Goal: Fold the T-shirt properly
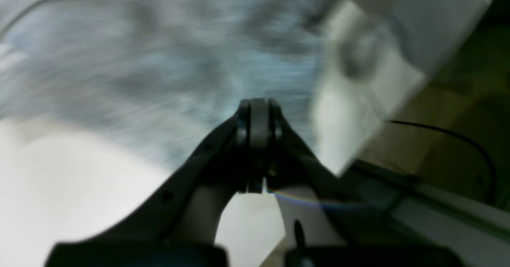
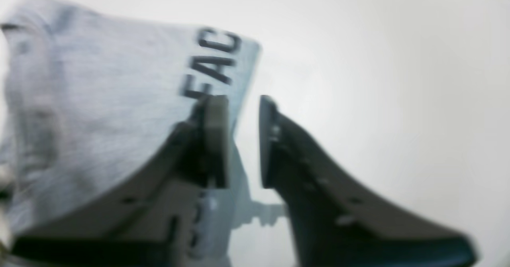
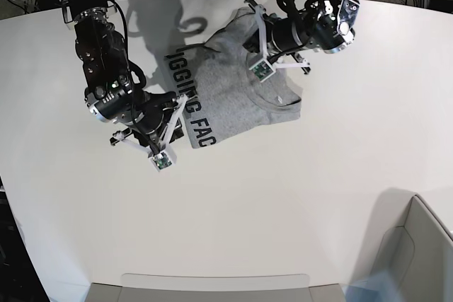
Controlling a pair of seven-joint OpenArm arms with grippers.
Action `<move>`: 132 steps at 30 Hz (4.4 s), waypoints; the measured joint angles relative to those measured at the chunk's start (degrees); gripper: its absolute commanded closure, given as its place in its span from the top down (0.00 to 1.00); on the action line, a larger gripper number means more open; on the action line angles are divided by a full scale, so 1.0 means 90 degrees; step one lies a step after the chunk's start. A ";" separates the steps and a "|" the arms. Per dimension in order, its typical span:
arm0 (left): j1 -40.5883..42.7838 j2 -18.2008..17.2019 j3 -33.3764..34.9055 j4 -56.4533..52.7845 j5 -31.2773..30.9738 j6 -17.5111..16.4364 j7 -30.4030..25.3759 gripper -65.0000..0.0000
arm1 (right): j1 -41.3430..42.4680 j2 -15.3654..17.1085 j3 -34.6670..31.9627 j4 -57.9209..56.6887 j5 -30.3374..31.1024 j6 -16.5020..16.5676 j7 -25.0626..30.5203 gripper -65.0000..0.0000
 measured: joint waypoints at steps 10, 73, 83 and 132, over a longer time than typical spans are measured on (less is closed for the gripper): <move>-0.0901 0.0022 0.1047 -0.1423 0.0017 0.0041 -0.0175 0.00 | 0.0731 -0.0078 -0.1253 -0.1795 0.0068 0.0289 0.0512 0.00; -0.1598 -0.1149 -0.1307 -0.6477 -0.1338 -0.1059 -0.5588 0.00 | -0.2856 0.0274 0.2424 0.1154 0.0041 0.0308 -0.0442 0.00; -0.2589 -0.2652 -0.0969 -0.7667 -0.0758 -0.1207 -0.5525 0.00 | -0.2827 0.0129 0.2419 0.1156 0.0058 0.0308 -0.0442 0.00; 0.3376 0.0692 -0.6885 -0.2856 0.0041 -0.0964 -0.7055 0.00 | -0.7725 -0.1523 0.3451 0.1010 0.0041 0.0267 0.7096 0.00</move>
